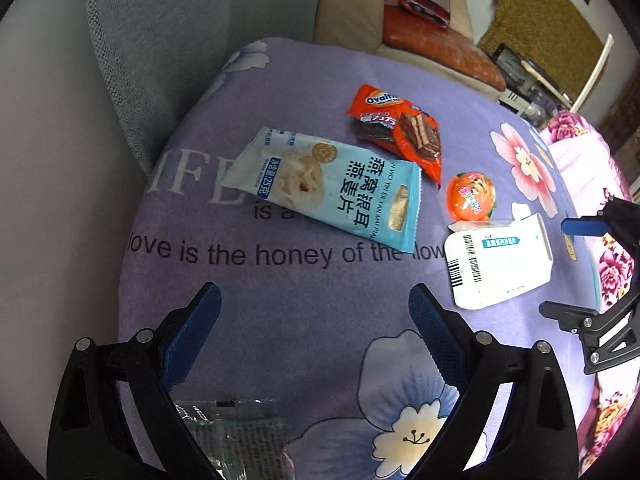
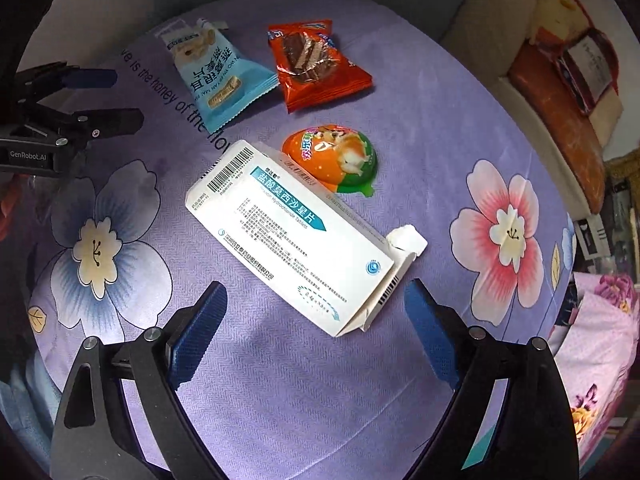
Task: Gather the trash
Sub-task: 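Grasp the white medicine box with the right tool while the left tool grasps the blue oat wrapper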
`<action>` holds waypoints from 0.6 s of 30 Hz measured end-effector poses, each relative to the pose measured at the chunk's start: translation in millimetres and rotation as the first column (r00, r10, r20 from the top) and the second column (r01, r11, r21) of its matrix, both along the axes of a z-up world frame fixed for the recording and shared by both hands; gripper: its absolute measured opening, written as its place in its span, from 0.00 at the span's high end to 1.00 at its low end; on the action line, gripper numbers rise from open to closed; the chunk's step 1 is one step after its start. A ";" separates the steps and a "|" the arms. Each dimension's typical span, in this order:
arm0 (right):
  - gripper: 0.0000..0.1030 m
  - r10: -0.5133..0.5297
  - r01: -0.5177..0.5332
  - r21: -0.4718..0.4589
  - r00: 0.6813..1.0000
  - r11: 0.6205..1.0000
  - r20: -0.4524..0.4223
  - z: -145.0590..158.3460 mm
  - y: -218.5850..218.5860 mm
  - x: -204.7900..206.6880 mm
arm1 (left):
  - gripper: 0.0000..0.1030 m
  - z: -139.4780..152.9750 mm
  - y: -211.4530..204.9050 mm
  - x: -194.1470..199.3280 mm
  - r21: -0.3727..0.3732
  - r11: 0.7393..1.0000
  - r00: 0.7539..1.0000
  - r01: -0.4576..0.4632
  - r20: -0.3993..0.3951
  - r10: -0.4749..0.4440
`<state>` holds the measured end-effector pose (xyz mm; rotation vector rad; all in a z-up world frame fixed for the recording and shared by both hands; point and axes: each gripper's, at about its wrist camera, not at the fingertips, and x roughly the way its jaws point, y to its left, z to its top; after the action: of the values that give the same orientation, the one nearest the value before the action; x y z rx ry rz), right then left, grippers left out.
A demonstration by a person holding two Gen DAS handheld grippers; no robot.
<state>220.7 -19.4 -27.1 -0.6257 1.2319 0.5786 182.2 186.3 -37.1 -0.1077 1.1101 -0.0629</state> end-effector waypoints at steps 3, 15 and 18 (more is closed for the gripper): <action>0.16 0.059 -0.059 -0.033 0.998 0.998 -0.019 -8.5 11.6 7.2 | 0.08 -3.2 4.7 2.0 0.000 1.000 1.000 -0.010 -0.009 0.010; 0.16 0.109 -0.114 -0.031 0.984 0.993 -0.140 -37.8 28.1 36.2 | 0.08 -6.1 15.8 9.7 0.006 0.999 0.999 -0.042 -0.022 0.043; 0.23 0.073 -0.071 0.019 0.986 0.997 -0.151 -35.2 20.6 37.5 | 0.08 -7.6 17.4 13.8 0.004 0.999 0.999 -0.046 -0.025 0.046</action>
<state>258.3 1.1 -62.3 -0.6257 1.3504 0.7050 196.0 203.7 -44.8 -0.1311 1.1319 -0.0184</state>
